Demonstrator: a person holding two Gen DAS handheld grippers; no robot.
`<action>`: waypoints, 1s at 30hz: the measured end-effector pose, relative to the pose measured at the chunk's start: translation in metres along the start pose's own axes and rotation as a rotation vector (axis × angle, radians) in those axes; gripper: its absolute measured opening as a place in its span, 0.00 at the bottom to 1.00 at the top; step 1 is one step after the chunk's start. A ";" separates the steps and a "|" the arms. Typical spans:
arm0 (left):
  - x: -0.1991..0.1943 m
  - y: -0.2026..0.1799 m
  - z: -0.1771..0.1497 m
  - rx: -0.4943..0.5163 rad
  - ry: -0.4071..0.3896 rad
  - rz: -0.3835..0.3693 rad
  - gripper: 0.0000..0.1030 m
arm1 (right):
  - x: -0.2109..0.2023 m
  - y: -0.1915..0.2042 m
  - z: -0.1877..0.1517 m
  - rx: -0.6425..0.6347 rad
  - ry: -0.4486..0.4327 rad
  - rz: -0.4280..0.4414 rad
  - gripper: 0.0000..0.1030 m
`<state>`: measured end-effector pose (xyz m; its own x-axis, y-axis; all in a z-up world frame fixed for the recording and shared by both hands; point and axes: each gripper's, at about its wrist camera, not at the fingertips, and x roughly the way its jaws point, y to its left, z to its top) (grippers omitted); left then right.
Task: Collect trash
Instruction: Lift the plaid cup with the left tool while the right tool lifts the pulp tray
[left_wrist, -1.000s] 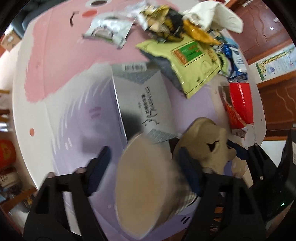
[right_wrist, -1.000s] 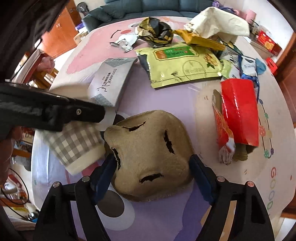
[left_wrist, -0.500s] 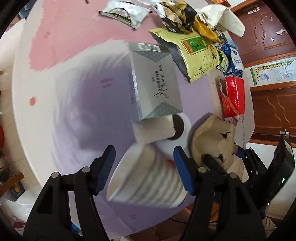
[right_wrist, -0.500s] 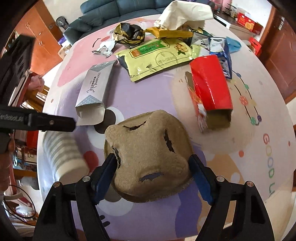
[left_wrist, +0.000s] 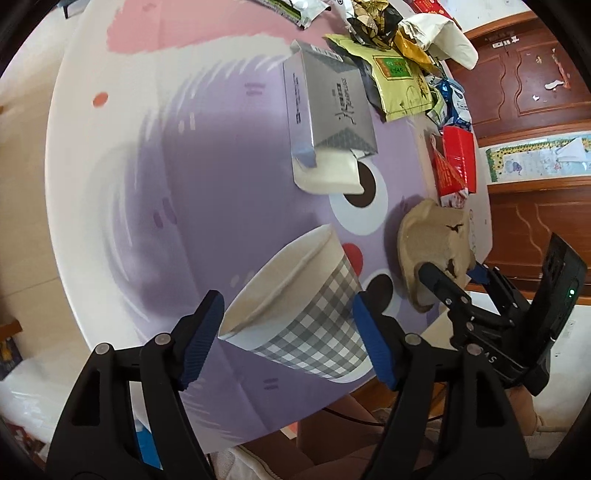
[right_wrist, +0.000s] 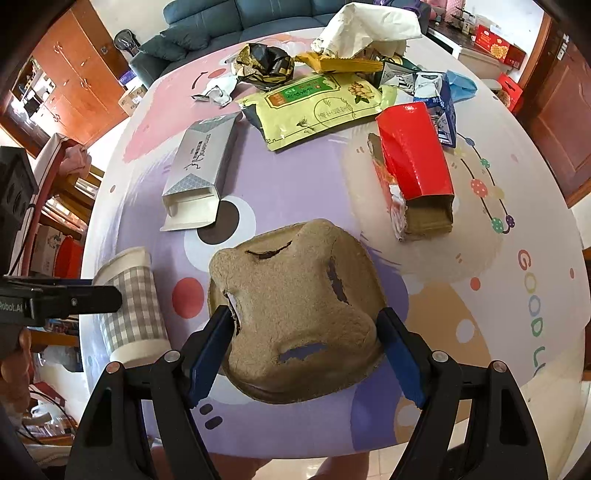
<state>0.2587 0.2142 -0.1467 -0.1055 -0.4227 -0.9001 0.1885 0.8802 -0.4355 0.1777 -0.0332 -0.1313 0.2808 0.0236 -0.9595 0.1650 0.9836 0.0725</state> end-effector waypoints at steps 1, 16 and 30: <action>0.001 0.001 -0.001 0.002 0.000 -0.005 0.67 | 0.000 0.001 -0.001 -0.002 0.005 0.001 0.78; -0.010 -0.041 -0.004 0.178 -0.020 -0.110 0.04 | -0.028 -0.002 -0.012 0.083 -0.009 -0.042 0.78; -0.032 -0.075 -0.010 0.187 -0.091 -0.129 0.01 | -0.069 -0.018 -0.026 0.103 -0.040 -0.070 0.78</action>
<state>0.2383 0.1641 -0.0849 -0.0533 -0.5545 -0.8305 0.3575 0.7659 -0.5344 0.1307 -0.0483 -0.0736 0.3019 -0.0537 -0.9518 0.2814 0.9589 0.0351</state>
